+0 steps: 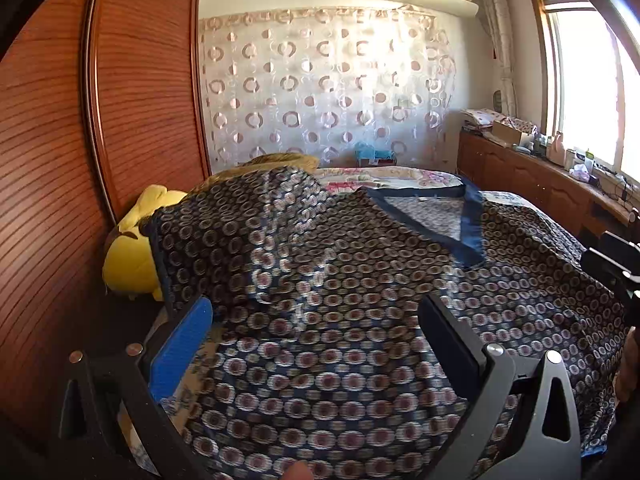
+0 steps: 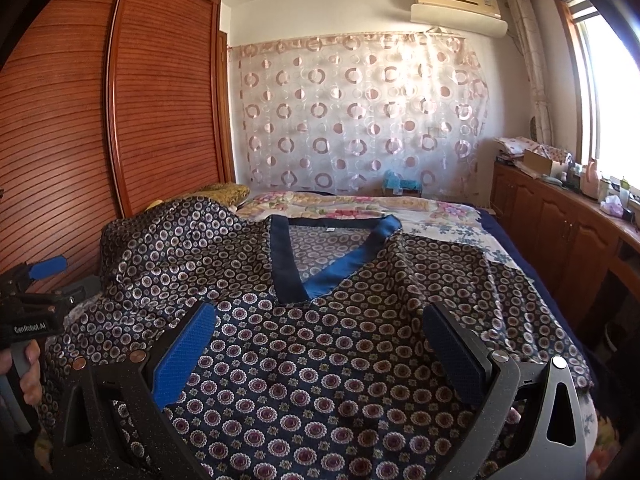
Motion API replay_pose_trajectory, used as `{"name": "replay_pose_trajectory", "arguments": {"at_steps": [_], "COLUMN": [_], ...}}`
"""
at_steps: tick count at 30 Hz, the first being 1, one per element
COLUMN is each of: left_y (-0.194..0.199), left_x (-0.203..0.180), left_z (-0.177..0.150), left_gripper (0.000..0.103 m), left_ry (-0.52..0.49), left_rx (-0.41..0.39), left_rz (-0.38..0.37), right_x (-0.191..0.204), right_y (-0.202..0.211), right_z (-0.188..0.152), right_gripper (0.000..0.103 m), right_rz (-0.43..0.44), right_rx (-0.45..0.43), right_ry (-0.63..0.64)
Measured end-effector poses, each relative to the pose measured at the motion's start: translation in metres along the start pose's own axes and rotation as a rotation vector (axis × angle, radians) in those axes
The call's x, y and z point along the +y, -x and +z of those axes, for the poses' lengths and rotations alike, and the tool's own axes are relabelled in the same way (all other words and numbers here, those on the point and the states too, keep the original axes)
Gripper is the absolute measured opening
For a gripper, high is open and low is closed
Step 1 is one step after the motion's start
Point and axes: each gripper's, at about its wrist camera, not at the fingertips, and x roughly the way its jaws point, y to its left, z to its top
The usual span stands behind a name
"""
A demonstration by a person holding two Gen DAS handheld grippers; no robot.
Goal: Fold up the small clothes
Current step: 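Grasp the shirt side edge with the left gripper and lift it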
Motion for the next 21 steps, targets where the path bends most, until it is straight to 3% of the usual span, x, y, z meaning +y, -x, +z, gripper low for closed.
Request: {"name": "replay_pose_trajectory", "arguments": {"at_steps": [15, 21], "left_y": [-0.042, -0.061], "left_x": [0.098, 0.136], "left_z": [0.005, 0.005], "left_gripper": [0.103, 0.099], "left_ry": [0.042, 0.105], "left_rx": [0.113, 0.178], "left_rz": [0.001, -0.023], "right_x": [0.007, 0.011], "right_y": [-0.049, -0.066], "right_z": [0.002, 0.005], "right_gripper": [0.103, 0.103], "right_rz": [0.085, 0.114], "right_rx": [0.137, 0.206], "right_ry": [0.075, 0.105]}}
